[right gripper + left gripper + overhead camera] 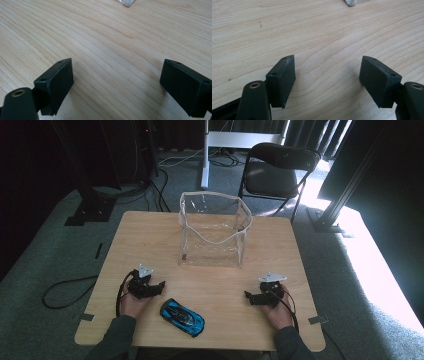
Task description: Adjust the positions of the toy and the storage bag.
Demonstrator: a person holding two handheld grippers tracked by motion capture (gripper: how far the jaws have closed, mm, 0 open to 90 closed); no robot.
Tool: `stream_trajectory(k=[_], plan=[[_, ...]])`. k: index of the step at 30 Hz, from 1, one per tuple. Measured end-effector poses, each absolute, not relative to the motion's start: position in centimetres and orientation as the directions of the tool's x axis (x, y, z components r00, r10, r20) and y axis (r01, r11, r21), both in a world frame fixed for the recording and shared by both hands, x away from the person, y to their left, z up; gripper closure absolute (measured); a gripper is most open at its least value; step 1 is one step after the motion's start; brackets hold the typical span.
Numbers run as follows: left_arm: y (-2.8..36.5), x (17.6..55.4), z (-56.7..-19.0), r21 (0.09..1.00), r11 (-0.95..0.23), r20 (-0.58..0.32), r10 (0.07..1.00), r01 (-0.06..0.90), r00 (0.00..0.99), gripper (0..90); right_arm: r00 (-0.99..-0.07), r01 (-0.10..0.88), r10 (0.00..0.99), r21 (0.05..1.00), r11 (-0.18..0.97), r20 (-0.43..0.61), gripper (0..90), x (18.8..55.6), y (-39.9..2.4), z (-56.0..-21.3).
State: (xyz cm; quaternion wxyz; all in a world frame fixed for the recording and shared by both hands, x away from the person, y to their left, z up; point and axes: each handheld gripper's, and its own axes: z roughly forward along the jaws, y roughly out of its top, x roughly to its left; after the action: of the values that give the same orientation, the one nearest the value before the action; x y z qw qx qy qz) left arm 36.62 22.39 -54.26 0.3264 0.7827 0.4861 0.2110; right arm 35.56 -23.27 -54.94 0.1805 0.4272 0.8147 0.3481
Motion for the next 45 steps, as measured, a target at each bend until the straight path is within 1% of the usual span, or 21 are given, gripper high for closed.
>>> stream_trajectory(k=[12,18,23,32,35,36,40,41,42,45], plan=[[22.2,36.5,-54.2,0.712,-0.32,0.012,0.896,0.626,0.444,29.8,-0.575,0.568,0.818,0.721,0.396,0.003,11.1,35.5,-23.2,-54.9],[22.2,36.5,-54.3,0.721,-0.317,0.014,0.896,0.617,0.444,29.7,-0.566,0.564,0.824,0.731,0.384,0.005,18.2,35.4,-23.1,-54.9],[22.1,36.6,-54.3,0.72,-0.312,0.012,0.899,0.62,0.438,30.1,-0.549,0.572,0.836,0.731,0.372,0.004,18.2,35.3,-22.9,-54.9],[22.2,36.8,-54.2,0.719,-0.31,0.012,0.9,0.622,0.435,32.9,-0.543,0.579,0.84,0.726,0.371,0.004,18.2,35.3,-22.8,-54.8],[22.2,37.0,-54.0,0.711,-0.303,0.011,0.907,0.634,0.421,35.0,-0.545,0.581,0.839,0.723,0.374,0.005,16.6,35.4,-22.7,-54.8],[22.2,37.1,-54.0,0.708,-0.302,0.01,0.908,0.639,0.419,39.8,-0.553,0.581,0.833,0.718,0.383,0.003,13.9,35.4,-22.6,-54.8],[22.1,37.3,-53.8,0.699,-0.307,0.01,0.907,0.646,0.42,41.8,-0.556,0.604,0.831,0.688,0.401,0.004,13.9,35.5,-22.3,-54.5],[22.0,37.4,-53.8,0.696,-0.311,0.009,0.905,0.648,0.425,41.8,-0.551,0.614,0.834,0.68,0.402,0.005,14.9,35.5,-22.2,-54.4],[22.0,37.4,-53.7,0.695,-0.314,0.01,0.904,0.647,0.428,42.5,-0.558,0.614,0.83,0.674,0.411,0.002,19.7,35.5,-22.1,-54.2],[21.7,37.5,-53.6,0.691,-0.331,0.018,0.896,0.642,0.443,44.1,-0.538,0.607,0.843,0.684,0.404,-0.02,31.1,35.3,-22.0,-54.0]])
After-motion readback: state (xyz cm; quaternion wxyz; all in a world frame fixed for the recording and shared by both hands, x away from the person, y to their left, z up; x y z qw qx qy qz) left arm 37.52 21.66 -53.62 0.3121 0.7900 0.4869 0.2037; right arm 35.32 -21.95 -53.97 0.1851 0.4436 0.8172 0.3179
